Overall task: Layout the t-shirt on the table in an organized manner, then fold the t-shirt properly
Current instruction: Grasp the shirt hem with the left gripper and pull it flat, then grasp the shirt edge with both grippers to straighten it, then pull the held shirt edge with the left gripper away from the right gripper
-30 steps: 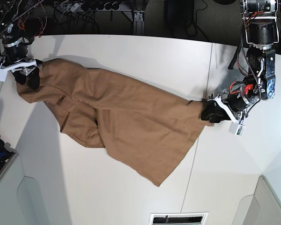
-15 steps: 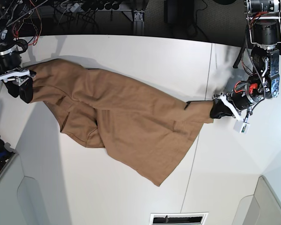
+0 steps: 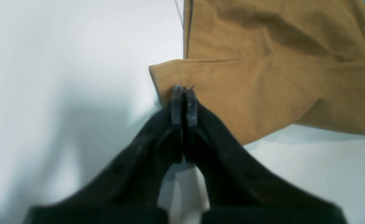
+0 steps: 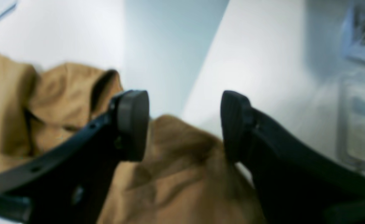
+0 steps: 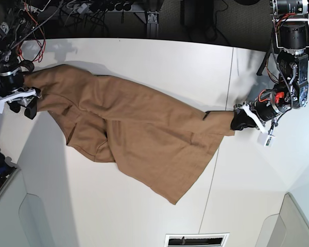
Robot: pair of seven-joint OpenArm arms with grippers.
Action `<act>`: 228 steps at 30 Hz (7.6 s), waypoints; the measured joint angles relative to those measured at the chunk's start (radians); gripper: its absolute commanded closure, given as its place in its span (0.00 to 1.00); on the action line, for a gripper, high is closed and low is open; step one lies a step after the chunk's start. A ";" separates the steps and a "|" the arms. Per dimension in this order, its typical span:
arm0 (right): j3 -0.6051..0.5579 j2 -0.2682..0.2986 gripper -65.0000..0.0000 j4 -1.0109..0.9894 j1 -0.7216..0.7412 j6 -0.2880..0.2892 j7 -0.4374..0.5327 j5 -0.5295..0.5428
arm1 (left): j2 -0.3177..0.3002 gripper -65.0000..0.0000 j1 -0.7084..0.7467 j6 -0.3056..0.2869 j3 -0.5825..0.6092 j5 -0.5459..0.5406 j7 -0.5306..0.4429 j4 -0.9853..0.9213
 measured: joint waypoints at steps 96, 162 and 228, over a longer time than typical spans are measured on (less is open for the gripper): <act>0.115 -0.001 0.47 -0.112 0.026 0.087 -0.037 0.200 | -0.131 0.51 -0.084 -0.007 0.376 0.178 0.072 0.197; 0.076 -0.002 0.47 -0.235 0.089 0.085 -0.034 0.330 | -0.259 1.00 0.011 -0.008 0.374 -0.142 0.184 0.506; 0.073 -0.002 0.47 -0.235 0.151 0.085 -0.062 0.270 | -0.166 0.61 0.082 -0.010 0.374 0.134 0.142 0.525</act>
